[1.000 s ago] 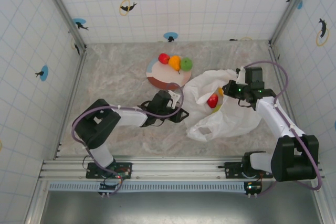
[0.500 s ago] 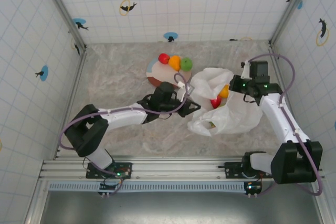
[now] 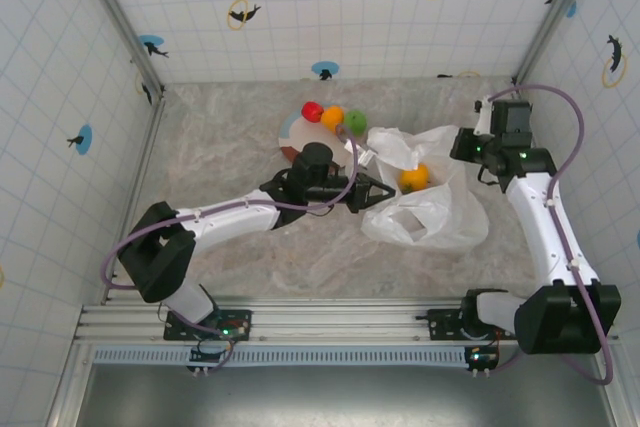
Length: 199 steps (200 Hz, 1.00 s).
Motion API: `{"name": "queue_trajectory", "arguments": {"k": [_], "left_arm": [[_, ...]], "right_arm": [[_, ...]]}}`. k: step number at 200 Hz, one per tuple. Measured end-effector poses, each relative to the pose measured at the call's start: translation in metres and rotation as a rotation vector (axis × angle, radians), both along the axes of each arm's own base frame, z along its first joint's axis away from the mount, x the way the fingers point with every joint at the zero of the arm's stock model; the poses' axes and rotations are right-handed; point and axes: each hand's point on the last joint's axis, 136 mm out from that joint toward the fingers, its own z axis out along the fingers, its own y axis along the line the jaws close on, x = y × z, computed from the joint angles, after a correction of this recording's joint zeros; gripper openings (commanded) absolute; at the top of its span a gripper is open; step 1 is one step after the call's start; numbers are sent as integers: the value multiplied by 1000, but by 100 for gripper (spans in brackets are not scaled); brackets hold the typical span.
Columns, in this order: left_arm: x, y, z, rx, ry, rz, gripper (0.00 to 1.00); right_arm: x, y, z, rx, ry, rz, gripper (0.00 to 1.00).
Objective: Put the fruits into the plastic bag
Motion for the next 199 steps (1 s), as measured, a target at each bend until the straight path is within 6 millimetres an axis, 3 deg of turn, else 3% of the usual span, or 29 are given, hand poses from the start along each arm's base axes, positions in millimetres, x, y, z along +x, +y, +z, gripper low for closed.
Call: {"name": "queue_trajectory", "arguments": {"k": [38,66,104,152,199], "left_arm": [[9,26,-47,142,42,99,31],[15,38,-55,198,17,147,50],[29,65,-50,225,-38,237,72],[56,96,-20,190,-111,349,81],[120,146,-8,198,-116,606,87]], "right_arm": [[-3,10,-13,56,29,27,0],[1,14,-12,81,19,38,0],[2,17,-17,101,18,44,0],[-4,19,-34,113,55,45,0],[-2,20,-32,118,44,47,0]]}}
